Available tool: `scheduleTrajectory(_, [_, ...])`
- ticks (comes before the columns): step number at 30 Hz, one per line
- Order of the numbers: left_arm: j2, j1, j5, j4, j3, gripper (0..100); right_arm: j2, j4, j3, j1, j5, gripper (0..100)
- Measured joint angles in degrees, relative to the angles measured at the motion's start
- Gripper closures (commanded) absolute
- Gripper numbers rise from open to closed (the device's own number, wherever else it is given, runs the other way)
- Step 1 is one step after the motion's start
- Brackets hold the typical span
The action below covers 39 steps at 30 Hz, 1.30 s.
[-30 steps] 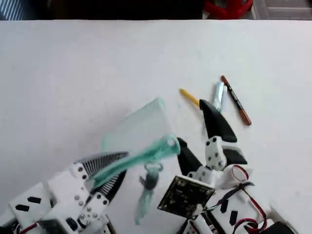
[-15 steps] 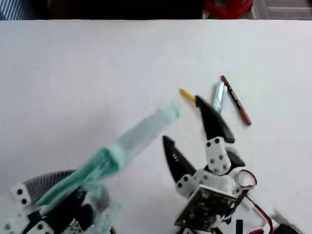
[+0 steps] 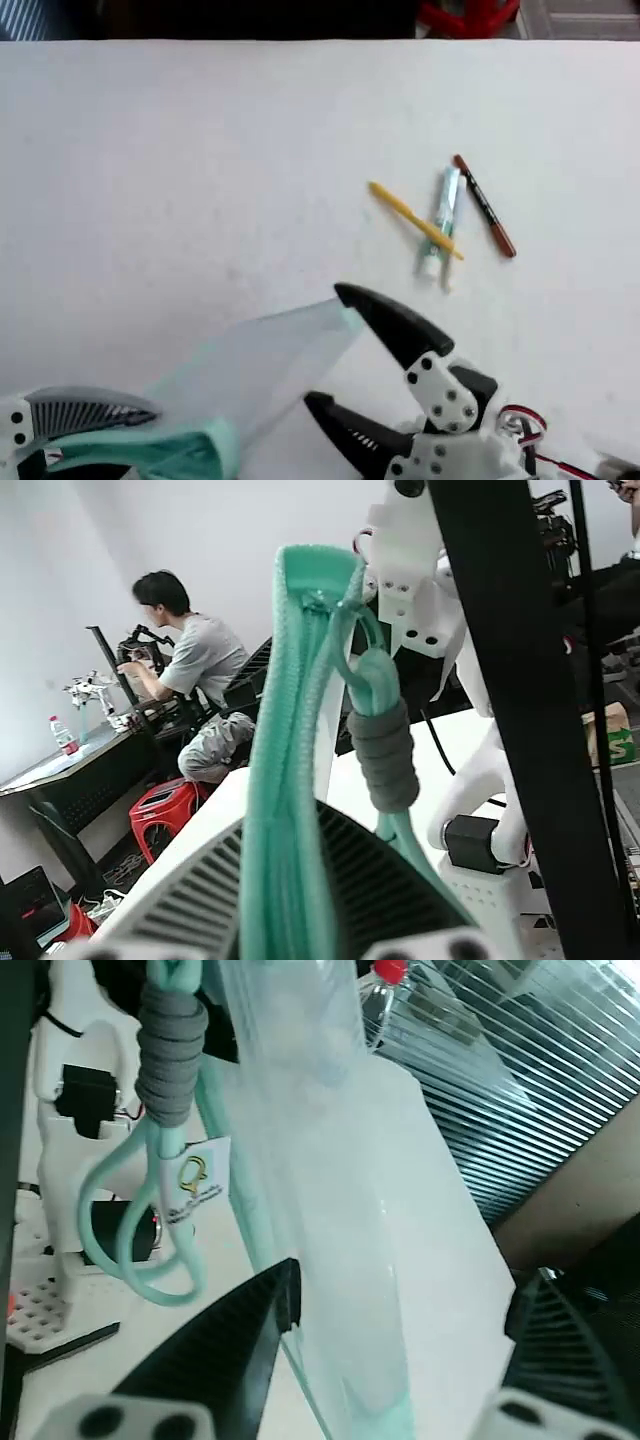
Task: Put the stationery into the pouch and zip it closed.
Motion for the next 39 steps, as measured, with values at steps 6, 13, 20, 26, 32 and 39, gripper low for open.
scheduleTrajectory(6, [0.00,0.26,0.00,-1.05,4.40,98,8.26,2.11,-0.09,-10.46,-0.09,69.3])
scheduleTrajectory(13, [0.00,0.62,-0.09,-2.02,8.44,98,11.87,2.11,-0.70,-12.40,0.00,93.5])
scheduleTrajectory(20, [0.00,0.97,-1.23,-2.29,8.53,98,11.96,-0.18,1.05,-7.82,0.62,98.2])
scheduleTrajectory(26, [0.00,0.79,-6.86,-4.31,8.97,96,9.49,-11.25,8.70,7.74,6.42,98.1])
scheduleTrajectory(32, [0.00,-7.12,-3.96,-9.41,13.36,72,8.18,-23.47,18.20,15.65,6.59,98.1])
scheduleTrajectory(39, [-0.09,-34.90,9.76,-27.43,36.66,70,9.67,-28.22,23.21,26.11,6.86,98.1])
